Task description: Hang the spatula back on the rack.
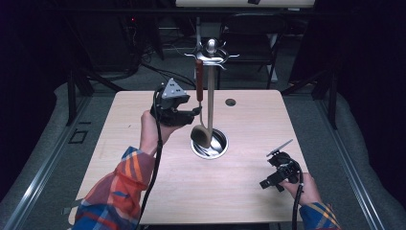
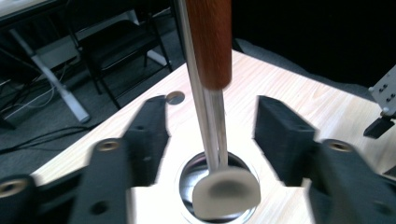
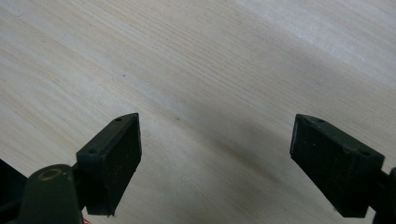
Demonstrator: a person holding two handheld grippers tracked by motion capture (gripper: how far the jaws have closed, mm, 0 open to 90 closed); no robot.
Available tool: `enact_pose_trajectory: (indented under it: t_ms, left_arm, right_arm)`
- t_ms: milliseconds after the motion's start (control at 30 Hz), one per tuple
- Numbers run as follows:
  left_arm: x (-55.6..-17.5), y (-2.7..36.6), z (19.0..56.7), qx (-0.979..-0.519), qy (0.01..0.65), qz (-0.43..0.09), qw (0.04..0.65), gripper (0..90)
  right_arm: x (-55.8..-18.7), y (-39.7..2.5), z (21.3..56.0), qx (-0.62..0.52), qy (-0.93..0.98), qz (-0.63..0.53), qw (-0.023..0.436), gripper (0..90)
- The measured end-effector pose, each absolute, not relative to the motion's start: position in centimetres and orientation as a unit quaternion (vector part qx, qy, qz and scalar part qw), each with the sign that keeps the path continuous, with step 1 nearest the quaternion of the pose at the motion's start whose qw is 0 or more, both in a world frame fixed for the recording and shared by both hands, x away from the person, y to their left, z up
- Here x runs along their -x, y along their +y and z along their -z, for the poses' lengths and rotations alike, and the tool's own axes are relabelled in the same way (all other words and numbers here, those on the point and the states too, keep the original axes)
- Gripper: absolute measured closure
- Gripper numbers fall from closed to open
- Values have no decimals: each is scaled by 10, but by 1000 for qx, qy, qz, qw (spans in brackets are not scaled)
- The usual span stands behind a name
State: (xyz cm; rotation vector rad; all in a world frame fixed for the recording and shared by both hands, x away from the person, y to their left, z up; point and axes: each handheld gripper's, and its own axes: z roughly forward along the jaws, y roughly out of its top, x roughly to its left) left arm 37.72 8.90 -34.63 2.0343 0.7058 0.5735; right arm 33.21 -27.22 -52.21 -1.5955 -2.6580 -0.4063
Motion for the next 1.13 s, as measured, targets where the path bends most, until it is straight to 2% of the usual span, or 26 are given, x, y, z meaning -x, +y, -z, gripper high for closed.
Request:
enact_pose_trajectory:
  t_ms: [167, 267, 567, 733, 933, 1000, 1133]
  left_arm:
    - [-363, 99, 351, -819, 292, -230, 438, 255]
    - [-354, 106, 357, -821, 296, -228, 432, 205]
    - [-334, 137, 396, -844, 309, -213, 383, 162]
    - [-321, 162, 432, -851, 337, -181, 359, 144]
    - [-308, 187, 486, -856, 379, -137, 323, 59]
    - [-306, 188, 498, -861, 382, -128, 310, 5]
    - [-308, 183, 503, -862, 376, -123, 316, 0]
  right_arm:
    - [-332, -272, 522, 510, -850, 131, 8, 160]
    - [-332, -272, 522, 508, -851, 129, 9, 160]
    - [-332, -272, 522, 511, -850, 127, 8, 159]
    - [-332, -271, 522, 512, -848, 133, 10, 159]
    - [-333, -271, 523, 512, -850, 123, 8, 157]
    - [-333, -269, 523, 516, -847, 126, 11, 156]
    - [-333, -269, 522, 509, -853, 115, 3, 154]
